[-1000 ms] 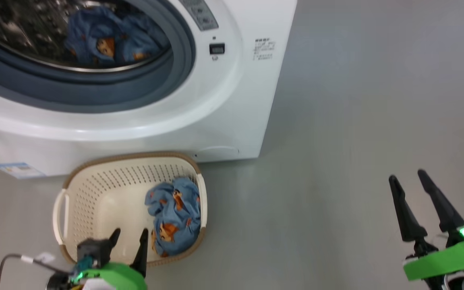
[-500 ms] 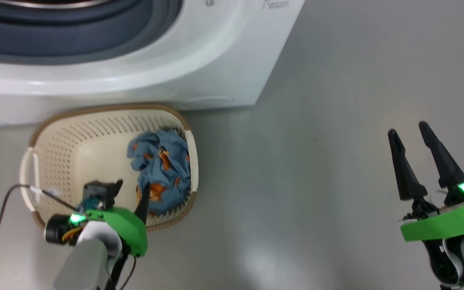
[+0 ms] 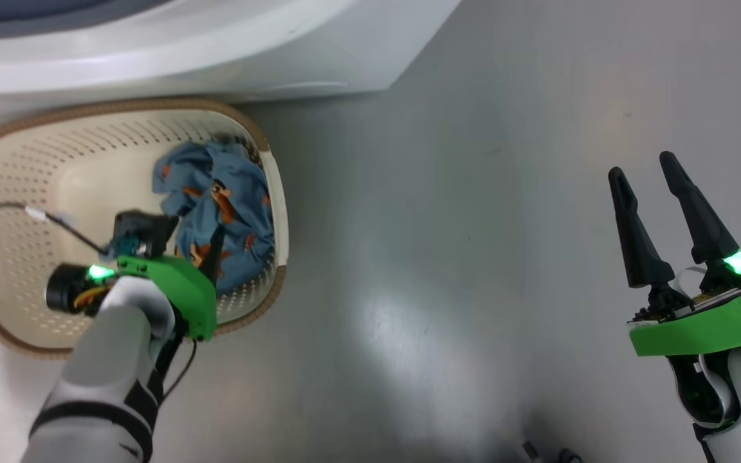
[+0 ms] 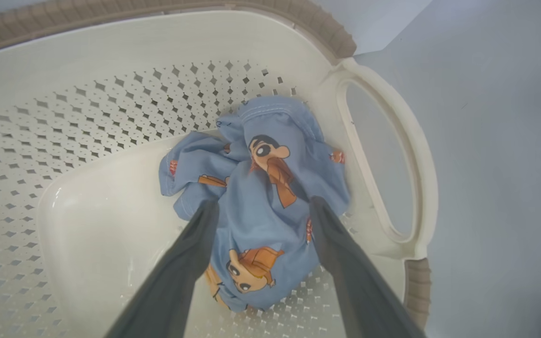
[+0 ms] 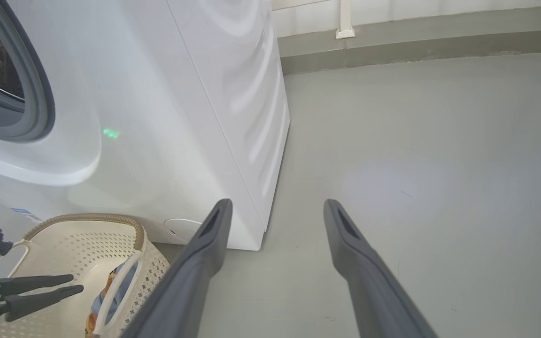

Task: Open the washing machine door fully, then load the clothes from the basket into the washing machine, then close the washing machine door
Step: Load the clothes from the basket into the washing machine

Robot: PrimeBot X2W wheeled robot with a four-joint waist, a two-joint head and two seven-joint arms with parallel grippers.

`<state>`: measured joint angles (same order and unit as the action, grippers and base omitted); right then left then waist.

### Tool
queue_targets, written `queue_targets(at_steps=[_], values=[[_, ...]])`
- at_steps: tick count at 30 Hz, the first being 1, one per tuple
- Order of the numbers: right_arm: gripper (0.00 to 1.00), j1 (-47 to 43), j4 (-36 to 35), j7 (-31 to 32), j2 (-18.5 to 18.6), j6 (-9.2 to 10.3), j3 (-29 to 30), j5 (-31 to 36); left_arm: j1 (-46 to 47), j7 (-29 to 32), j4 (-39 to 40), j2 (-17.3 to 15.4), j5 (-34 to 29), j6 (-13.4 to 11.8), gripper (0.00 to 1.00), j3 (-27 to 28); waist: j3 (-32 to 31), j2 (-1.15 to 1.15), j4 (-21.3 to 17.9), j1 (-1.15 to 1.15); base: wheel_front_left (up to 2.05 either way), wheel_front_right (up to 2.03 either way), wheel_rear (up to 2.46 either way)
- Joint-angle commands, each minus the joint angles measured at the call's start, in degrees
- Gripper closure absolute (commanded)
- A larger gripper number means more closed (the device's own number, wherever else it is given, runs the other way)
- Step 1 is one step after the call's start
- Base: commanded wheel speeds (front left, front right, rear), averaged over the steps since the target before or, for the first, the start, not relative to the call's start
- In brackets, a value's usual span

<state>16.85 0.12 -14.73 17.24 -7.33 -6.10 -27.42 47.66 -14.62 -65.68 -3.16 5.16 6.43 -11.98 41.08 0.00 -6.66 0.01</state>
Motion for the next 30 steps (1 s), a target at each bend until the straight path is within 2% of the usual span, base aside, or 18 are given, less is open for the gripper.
queue_targets(at_steps=[1, 22, 23, 24, 25, 30], values=[[0.0, -0.6, -1.4, -0.3, 0.4, -0.16, -1.1, -0.6, -0.1, -0.4, -0.2, -2.2, -0.4, 0.2, 0.0, 0.8, 3.1, 0.0, -1.4, -0.01, 0.0, 0.0, 0.0], [0.0, 1.5, -3.4, -0.3, -0.6, -0.16, -1.5, -0.6, 8.7, -0.1, -7.0, -4.2, 0.7, 1.0, 0.0, -2.2, 10.1, 0.0, -4.5, -0.01, 0.0, 0.0, 0.0], [0.0, 1.5, -3.4, -0.3, -0.6, -0.16, -1.5, -0.6, 8.8, 0.1, -7.2, -4.3, 1.1, 1.0, 0.22, -2.2, 10.1, 0.0, -4.6, -0.01, 0.0, 0.0, 0.0], [0.0, 1.4, -3.4, -0.3, -0.7, -0.16, -1.5, -0.5, 8.9, 0.2, -7.4, -4.3, 1.4, 1.0, 0.55, -2.1, 10.0, 0.0, -4.8, -0.01, 0.0, 0.0, 0.0], [0.0, 1.4, -3.4, -0.3, -0.7, -0.16, -1.5, -0.5, 9.0, 0.2, -7.5, -4.4, 1.8, 1.0, 0.99, -2.0, 10.0, 0.0, -4.8, -0.01, 0.0, 0.0, 0.0], [0.0, 1.2, -3.2, -0.3, -0.8, -0.16, -1.2, -0.3, 8.9, 0.1, -7.9, -4.3, 2.9, 1.0, 1.0, -2.3, 8.9, 0.0, -4.8, -0.01, 0.0, 0.0, 0.0]])
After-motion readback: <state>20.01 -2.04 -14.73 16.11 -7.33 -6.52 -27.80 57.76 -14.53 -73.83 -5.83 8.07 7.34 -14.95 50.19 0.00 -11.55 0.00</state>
